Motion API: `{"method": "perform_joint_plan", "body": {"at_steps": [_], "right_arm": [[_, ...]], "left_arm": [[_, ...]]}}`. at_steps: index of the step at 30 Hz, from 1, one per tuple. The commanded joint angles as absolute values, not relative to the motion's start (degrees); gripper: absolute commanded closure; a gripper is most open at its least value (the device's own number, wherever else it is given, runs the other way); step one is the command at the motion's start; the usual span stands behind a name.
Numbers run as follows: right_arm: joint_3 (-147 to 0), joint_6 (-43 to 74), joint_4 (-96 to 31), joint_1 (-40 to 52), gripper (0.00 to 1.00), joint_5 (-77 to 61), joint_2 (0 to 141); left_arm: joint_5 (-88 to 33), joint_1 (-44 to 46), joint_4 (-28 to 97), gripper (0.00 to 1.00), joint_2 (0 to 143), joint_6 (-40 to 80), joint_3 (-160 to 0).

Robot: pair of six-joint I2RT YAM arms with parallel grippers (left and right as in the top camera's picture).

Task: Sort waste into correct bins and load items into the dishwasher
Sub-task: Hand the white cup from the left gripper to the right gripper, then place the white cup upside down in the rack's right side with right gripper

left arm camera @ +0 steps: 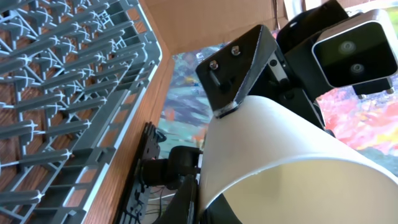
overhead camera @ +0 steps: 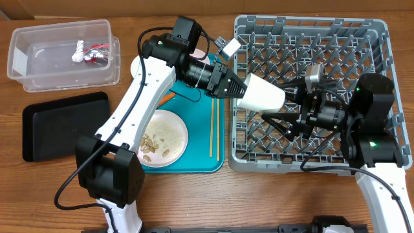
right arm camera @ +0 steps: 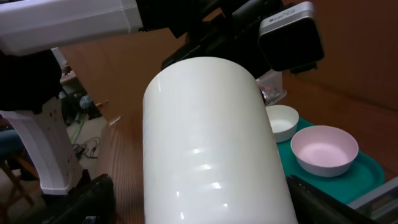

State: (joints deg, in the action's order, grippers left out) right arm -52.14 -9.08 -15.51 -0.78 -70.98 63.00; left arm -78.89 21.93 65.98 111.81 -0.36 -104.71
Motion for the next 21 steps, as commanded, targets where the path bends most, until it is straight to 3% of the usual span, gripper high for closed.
{"method": "perform_joint_plan", "body": {"at_steps": [1,7,14,19,21], "right_arm": [[-53.3,-9.5,-15.5,-0.2,0.13,-76.0,63.6],[-53.3,-9.5,-15.0,-0.2,0.26,-76.0,63.8],[-53.3,-9.5,-14.6,-0.2,0.33,-75.9,63.8],[-53.3,-8.9,-14.6,-0.2,0.39,-74.4,63.8],[-53.3,-6.4,-14.6,-0.2,0.39,-71.1,63.8]], "left_arm": [[-80.6,23.1,65.5,0.96,112.1,-0.6,-105.1],[-80.6,23.7,65.5,0.96,112.1,-0.6,-105.1],[-78.6,23.7,65.6,0.96,112.1,-0.6,-105.1],[-64.9,23.7,66.3,0.87,112.1,0.0,-105.1],[-57.9,23.1,66.2,0.89,112.0,2.2,-105.2]]}}
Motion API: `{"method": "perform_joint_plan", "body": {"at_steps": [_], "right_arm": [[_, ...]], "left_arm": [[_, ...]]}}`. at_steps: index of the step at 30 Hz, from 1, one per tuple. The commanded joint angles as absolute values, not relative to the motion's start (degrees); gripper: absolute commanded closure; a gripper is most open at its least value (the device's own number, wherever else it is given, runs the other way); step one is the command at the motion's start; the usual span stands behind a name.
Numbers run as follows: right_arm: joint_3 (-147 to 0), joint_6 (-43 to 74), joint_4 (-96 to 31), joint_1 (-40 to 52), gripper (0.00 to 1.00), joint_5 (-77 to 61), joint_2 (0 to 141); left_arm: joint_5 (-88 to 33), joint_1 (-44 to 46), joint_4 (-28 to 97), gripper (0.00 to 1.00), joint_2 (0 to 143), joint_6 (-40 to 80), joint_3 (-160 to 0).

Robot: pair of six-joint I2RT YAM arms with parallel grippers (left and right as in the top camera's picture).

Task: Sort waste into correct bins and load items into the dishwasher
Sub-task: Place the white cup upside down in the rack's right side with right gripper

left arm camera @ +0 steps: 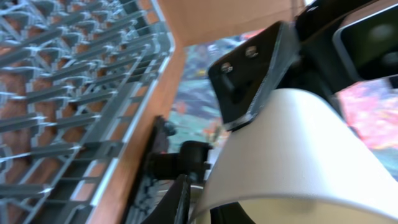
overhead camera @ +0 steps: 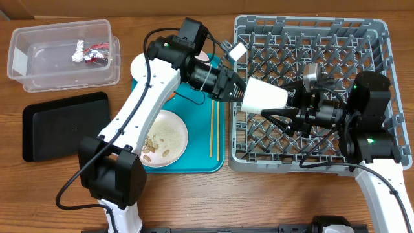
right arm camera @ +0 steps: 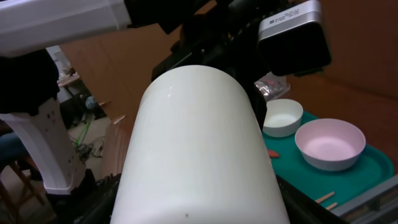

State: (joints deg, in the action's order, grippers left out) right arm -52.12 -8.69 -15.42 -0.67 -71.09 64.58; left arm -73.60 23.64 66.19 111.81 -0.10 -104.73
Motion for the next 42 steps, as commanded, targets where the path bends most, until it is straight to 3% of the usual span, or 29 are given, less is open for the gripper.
{"method": "perform_joint_plan", "body": {"at_steps": [1,6,12,20,30,42], "right_arm": [[-53.3,-5.5,-14.6,-0.2,0.39,-69.8,63.8],[-53.4,1.3,-14.6,-2.5,0.55,-62.4,63.8],[-56.1,6.1,-18.7,-10.1,0.60,-55.8,63.7],[-71.6,6.1,-51.0,-19.8,0.70,-26.0,65.2],[-78.0,6.3,-69.2,-26.2,0.71,-0.8,77.6],[-78.0,6.2,-72.6,-31.2,0.70,-2.3,86.9]], "left_arm": [[-55.2,22.3,66.1,0.90,112.0,3.0,-105.3],[-49.9,14.0,66.4,0.92,111.2,4.4,-107.7],[-41.8,4.0,70.1,0.92,108.1,4.3,-107.9],[-20.9,-0.1,75.7,0.92,104.7,4.3,-107.9],[-20.6,0.0,77.0,0.92,104.5,4.3,-107.9],[-20.6,0.0,77.6,0.93,104.5,4.3,-107.9]]}}
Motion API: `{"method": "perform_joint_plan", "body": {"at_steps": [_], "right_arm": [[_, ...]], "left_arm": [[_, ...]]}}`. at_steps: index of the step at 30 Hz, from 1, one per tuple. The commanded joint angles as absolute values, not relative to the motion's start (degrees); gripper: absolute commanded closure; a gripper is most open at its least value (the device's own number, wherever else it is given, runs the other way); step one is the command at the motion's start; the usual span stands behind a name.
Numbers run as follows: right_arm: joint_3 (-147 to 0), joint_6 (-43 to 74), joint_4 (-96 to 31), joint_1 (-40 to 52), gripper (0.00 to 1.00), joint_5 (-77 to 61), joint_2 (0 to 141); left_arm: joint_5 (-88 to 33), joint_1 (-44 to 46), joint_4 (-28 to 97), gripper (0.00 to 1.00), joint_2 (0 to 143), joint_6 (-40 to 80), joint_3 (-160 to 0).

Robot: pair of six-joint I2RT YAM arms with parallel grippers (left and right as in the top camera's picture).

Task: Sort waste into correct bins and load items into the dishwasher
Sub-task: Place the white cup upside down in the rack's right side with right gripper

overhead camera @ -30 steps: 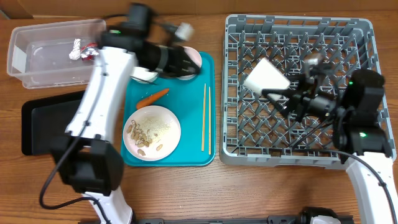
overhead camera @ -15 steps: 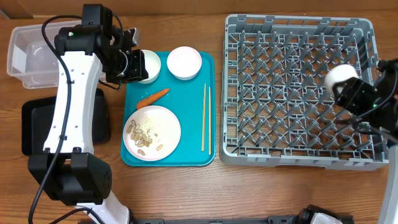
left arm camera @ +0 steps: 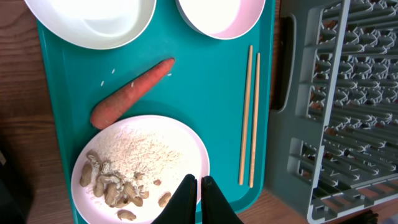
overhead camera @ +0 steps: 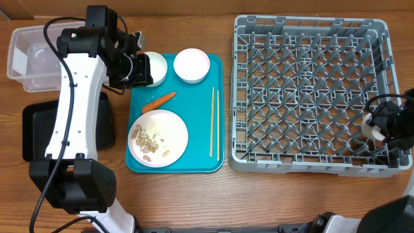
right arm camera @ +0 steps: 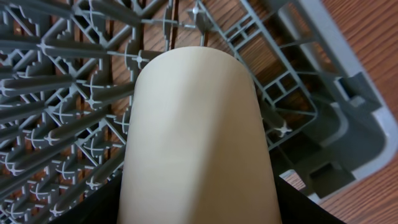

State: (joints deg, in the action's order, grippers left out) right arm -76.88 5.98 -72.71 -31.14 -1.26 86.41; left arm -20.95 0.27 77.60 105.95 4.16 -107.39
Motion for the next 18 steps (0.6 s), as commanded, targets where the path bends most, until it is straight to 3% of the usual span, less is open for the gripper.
{"method": "perform_joint_plan", "body": {"at_steps": [1,5,11,12,14,18], "right_arm": [[-78.0,6.2,-72.6,-31.2,0.70,-2.2,86.9],[-78.0,6.2,-73.3,-31.2,0.69,-2.3,86.9],[-77.2,6.2,-73.6,-31.2,0.14,-4.2,86.9],[-77.2,6.2,-73.6,-31.2,0.10,-4.3,86.9],[-77.2,6.2,-73.6,-31.2,0.04,-4.2,86.9],[-77.2,6.3,-73.5,-31.2,0.01,-4.5,86.9]], "left_arm": [[-20.6,0.0,77.6,0.93,104.5,4.3,-107.9],[-20.6,0.0,78.0,0.93,104.5,4.3,-107.9],[-20.6,0.0,78.1,0.93,104.5,4.3,-107.9],[-20.6,0.0,78.2,0.93,104.5,4.3,-107.9],[-20.6,0.0,78.2,0.92,104.5,4.3,-107.9],[-20.6,0.0,78.2,0.92,104.5,4.3,-107.9]]}}
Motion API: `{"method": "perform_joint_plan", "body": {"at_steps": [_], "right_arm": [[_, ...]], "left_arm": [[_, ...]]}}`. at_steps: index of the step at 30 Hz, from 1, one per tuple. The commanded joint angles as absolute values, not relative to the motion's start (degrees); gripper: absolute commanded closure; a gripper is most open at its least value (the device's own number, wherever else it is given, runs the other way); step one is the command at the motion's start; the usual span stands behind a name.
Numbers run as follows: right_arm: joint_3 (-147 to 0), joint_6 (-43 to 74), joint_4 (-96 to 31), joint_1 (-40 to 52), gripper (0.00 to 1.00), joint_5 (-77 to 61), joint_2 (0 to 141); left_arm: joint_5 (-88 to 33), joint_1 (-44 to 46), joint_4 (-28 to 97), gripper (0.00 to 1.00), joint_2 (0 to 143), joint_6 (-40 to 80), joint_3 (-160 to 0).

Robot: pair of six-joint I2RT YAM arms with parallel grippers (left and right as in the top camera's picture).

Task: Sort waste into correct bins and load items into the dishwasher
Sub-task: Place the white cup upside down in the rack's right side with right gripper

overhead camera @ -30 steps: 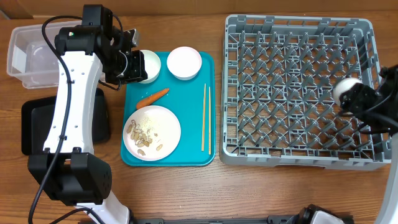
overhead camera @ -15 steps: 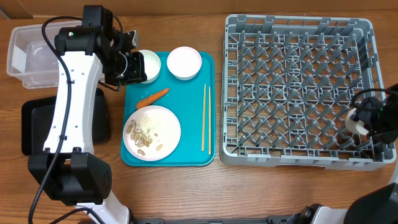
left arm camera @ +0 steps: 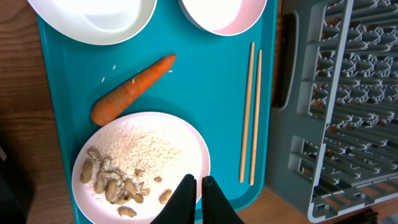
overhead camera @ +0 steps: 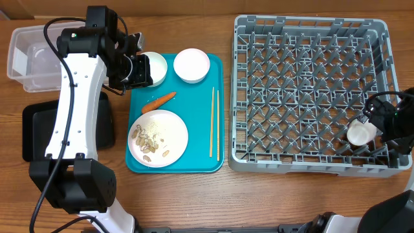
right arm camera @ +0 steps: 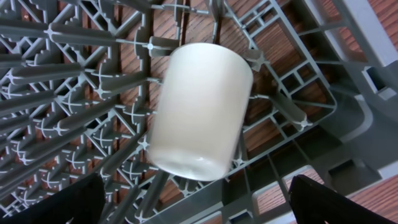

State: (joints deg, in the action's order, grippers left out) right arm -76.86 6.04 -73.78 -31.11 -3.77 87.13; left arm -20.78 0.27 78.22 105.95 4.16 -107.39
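A white cup (right arm camera: 200,112) rests tilted among the tines in the near right corner of the grey dish rack (overhead camera: 304,26); it also shows from overhead as the cup (overhead camera: 359,133). My right gripper (right arm camera: 196,208) hangs open just over it, fingers wide apart and clear of the cup. My left gripper (left arm camera: 199,186) is shut on nothing, high above the plate of rice and peanuts (left arm camera: 140,165) on the teal tray (overhead camera: 194,162). A carrot (left arm camera: 132,90), a pair of chopsticks (left arm camera: 250,112), a white bowl (overhead camera: 155,65) and a pink bowl (overhead camera: 191,65) also lie on the tray.
A clear plastic bin (overhead camera: 39,45) stands at the far left, partly behind my left arm. A black tray (overhead camera: 39,133) lies left of the teal tray. The rack's left wall runs close along the teal tray's right edge.
My right gripper was shut on the cup over the rack's near right corner. It is now open and the cup sits in the rack. The left arm has not moved.
My left gripper held the cup sideways at the rack's left edge, with the right gripper open around it, then closer in. Later the left gripper was shut and empty over the tray while the right held the cup at the rack's near right corner. Now the cup is released there.
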Motion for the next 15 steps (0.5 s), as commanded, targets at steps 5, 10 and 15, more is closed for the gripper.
{"method": "perform_joint_plan", "body": {"at_steps": [5,10,15], "right_arm": [[-77.2,6.2,-72.2,-31.2,0.00,-12.4,86.9],[-77.3,2.9,-72.0,-31.2,0.00,-20.5,86.9],[-77.4,2.3,-72.6,-30.8,0.04,-22.3,85.6]], "left_arm": [[-20.6,0.0,79.1,0.91,104.5,4.3,-107.9],[-20.4,0.0,79.5,0.89,104.5,3.8,-107.9],[-20.4,0.2,79.2,0.85,104.5,3.8,-107.9]]}}
